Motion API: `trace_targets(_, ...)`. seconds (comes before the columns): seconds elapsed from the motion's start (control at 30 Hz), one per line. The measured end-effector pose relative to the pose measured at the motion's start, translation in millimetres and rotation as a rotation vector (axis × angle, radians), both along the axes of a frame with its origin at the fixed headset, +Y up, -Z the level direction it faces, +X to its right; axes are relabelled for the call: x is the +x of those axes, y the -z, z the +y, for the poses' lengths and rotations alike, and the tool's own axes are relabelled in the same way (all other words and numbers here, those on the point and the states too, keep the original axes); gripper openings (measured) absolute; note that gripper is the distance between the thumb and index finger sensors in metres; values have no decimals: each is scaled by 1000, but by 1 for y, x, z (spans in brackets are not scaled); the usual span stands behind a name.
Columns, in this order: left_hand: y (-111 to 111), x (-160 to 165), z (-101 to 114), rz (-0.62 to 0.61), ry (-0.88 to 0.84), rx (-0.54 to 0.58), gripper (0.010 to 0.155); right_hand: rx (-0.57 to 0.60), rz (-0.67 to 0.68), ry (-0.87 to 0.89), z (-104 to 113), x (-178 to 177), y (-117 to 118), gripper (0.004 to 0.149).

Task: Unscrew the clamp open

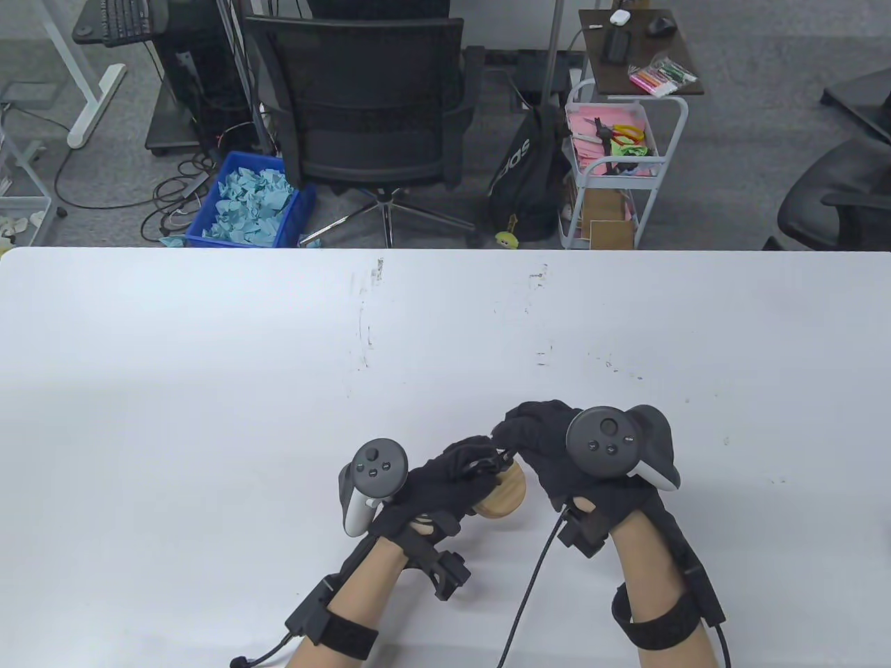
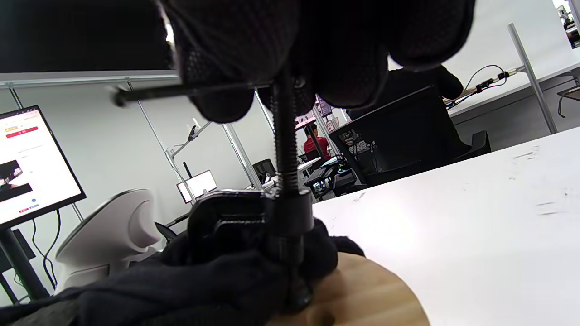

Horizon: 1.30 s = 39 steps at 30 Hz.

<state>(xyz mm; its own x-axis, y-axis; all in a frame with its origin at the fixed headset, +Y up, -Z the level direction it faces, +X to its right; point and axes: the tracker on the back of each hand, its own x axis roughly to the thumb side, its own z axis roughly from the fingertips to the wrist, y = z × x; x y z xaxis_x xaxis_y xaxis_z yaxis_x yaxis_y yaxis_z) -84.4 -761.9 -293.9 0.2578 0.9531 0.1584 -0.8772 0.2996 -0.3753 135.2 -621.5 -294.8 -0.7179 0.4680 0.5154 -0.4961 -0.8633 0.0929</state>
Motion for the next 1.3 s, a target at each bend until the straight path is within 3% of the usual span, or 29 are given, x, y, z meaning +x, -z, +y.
trace_targets(0.37, 3, -8, 2, 25, -23, -7, 42, 2, -35, 54, 0, 16, 5, 36)
trace_targets(0.47, 5, -16, 5, 57, -39, -3, 41, 21, -119, 88, -1, 30, 10, 38)
trace_targets(0.63, 6, -32, 11, 109, -57, 13, 42, -43, -180, 133, -12, 46, 21, 42)
trace_targets(0.8, 6, -37, 12, 119, -82, 17, 41, -290, -167, 124, -48, 39, 39, 59)
trace_targets(1.03, 6, -33, 11, 93, -117, 15, 41, -595, -73, 261, -102, 12, 53, 64)
trace_targets(1.3, 6, -29, 10, 56, -126, 25, 41, -693, -51, 378, -120, 2, 53, 68)
